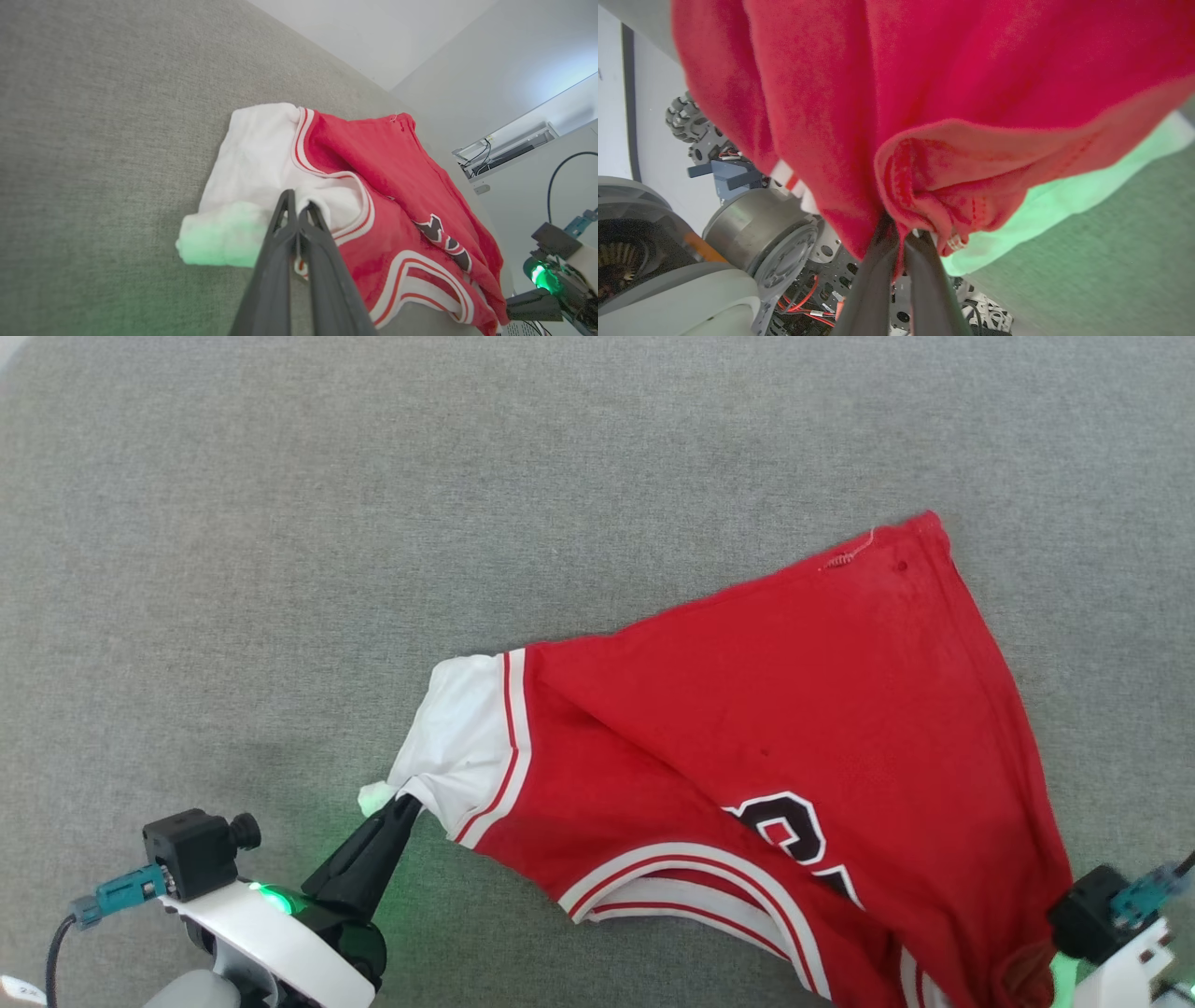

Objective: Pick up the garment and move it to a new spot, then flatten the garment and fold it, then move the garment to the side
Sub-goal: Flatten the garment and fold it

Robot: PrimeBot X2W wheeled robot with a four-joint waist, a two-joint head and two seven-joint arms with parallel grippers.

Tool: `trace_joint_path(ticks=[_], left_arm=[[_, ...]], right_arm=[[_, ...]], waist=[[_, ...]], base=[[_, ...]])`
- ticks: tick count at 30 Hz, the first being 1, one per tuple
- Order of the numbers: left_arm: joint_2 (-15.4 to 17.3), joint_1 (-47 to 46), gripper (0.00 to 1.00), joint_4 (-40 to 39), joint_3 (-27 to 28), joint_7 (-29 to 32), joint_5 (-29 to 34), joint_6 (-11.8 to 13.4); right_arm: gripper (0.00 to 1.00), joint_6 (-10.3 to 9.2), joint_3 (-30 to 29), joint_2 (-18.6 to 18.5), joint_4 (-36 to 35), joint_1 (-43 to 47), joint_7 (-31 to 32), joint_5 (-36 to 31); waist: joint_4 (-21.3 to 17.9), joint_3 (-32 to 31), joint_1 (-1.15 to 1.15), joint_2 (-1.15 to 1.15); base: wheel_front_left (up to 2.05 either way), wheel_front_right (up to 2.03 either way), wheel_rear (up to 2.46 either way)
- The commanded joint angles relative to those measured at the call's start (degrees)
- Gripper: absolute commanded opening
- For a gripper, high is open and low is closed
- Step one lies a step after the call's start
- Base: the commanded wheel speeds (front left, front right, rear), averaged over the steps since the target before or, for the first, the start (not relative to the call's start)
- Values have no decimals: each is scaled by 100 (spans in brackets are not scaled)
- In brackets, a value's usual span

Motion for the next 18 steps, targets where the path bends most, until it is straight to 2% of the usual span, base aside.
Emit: trace_joint_path(ticks=[1, 5, 6, 7, 8, 15, 18], left_arm=[[13, 22, 0, 17, 40, -10, 12, 14], [11, 43, 0, 32, 52, -10, 4, 14], [14, 55, 0, 35, 53, -10, -1, 14], [18, 67, 0, 36, 57, -10, -8, 14], [21, 78, 0, 36, 62, -10, -13, 14], [12, 98, 0, -14, 153, -10, 4, 14], [-31, 51, 0, -72, 137, -10, 55, 14]], right_arm=[[0, -1, -48, 132, -108, 97, 77, -80], [0, -2, -213, 516, -346, 257, 221, -350], [5, -1, -267, 583, -408, 267, 234, -406], [47, -2, -340, 644, -463, 266, 208, -469], [100, -2, -444, 732, -498, 255, 154, -502], [100, -2, -1667, 845, -1160, 297, 295, -337], [100, -1, -2342, 642, -1360, 40, 483, -232]], waist=[[-12, 1, 0, 0], [-48, -16, 0, 0], [-57, -25, 0, 0], [-66, -33, 0, 0], [-76, -42, 0, 0], [-84, -27, 0, 0], [-42, 35, 0, 0]], base=[[0, 0, 0], [0, 0, 0], [0, 0, 0], [0, 0, 0], [0, 0, 0], [0, 0, 0], [0, 0, 0]])
